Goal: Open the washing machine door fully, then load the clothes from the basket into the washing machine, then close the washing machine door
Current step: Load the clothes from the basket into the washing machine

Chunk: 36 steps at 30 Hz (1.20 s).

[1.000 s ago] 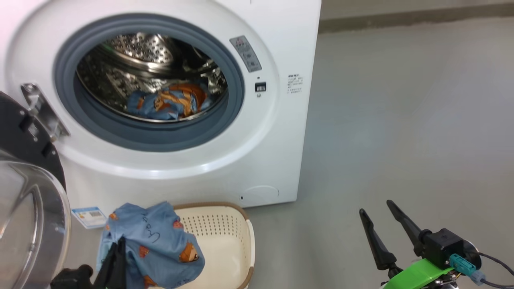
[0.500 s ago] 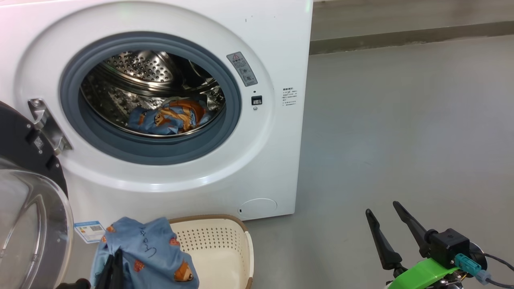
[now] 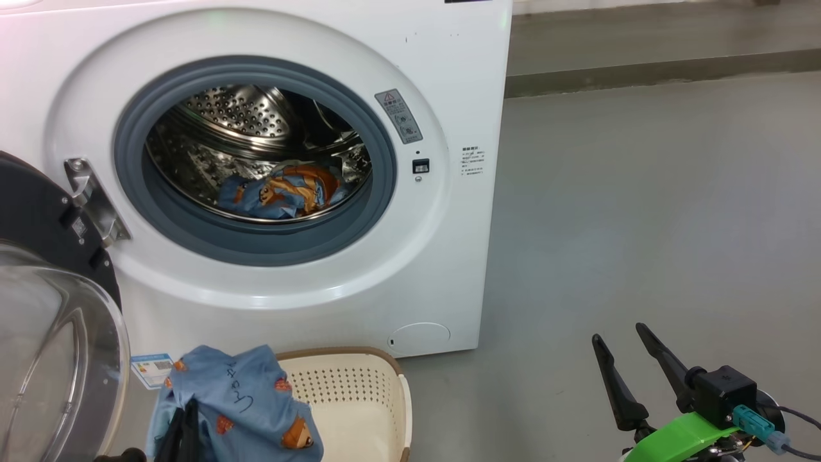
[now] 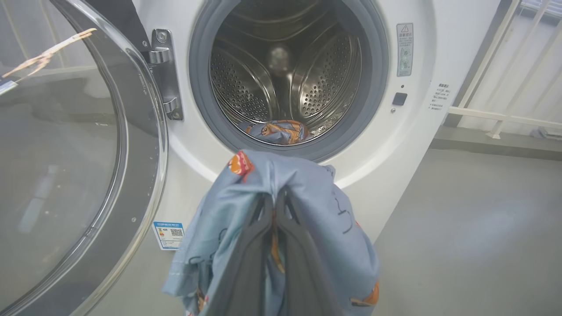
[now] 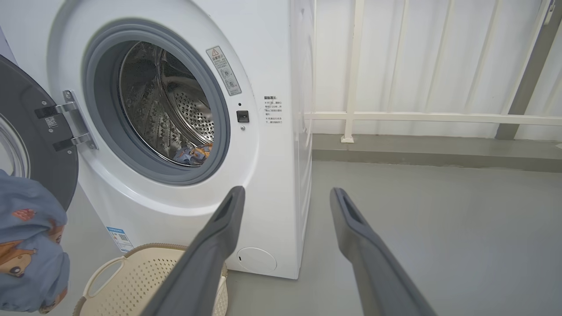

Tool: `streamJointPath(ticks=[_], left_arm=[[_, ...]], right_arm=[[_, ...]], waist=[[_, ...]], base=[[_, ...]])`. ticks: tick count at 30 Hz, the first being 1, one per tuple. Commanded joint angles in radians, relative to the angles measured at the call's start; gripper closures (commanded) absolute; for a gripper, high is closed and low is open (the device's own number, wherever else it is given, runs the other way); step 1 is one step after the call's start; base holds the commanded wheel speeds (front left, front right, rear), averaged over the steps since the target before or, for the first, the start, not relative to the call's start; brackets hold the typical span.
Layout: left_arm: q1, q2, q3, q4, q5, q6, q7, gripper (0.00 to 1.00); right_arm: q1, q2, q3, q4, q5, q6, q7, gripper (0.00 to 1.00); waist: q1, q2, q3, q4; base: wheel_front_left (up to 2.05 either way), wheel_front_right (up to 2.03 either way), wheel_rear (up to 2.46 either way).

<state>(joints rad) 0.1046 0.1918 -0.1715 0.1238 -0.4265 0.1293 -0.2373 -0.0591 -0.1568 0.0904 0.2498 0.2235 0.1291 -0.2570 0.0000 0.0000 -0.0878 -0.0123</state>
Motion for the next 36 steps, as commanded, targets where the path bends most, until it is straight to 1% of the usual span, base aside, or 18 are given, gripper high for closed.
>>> streamJointPath(ticks=[1,26,30,36], left_arm=[[-0.023,0.020,0.035,-0.035,0.015,0.010,-0.002,1.00],[0.000,0.037,0.026,-0.102,0.010,0.036,0.023,1.00],[-0.013,0.041,0.019,-0.104,0.007,0.031,0.032,1.00],[-0.062,0.035,0.018,-0.076,-0.011,0.018,0.032,1.00]], right_arm=[[-0.032,-0.004,0.023,-0.020,0.009,0.002,-0.005,0.00],[-0.022,0.008,0.016,-0.030,0.013,0.002,-0.005,0.00],[-0.024,0.018,0.019,-0.034,0.010,0.002,-0.005,0.00],[-0.030,0.035,0.021,-0.047,0.004,0.002,-0.005,0.00]], waist=[[0.0000,0.0000,-0.001,0.001],[0.0000,0.0000,0.008,0.008],[0.0000,0.0000,0.022,0.000],[0.0000,0.0000,0.054,-0.033]], base=[[0.00,0.00,0.00],[0.00,0.00,0.00],[0.00,0.00,0.00],[0.00,0.00,0.00]])
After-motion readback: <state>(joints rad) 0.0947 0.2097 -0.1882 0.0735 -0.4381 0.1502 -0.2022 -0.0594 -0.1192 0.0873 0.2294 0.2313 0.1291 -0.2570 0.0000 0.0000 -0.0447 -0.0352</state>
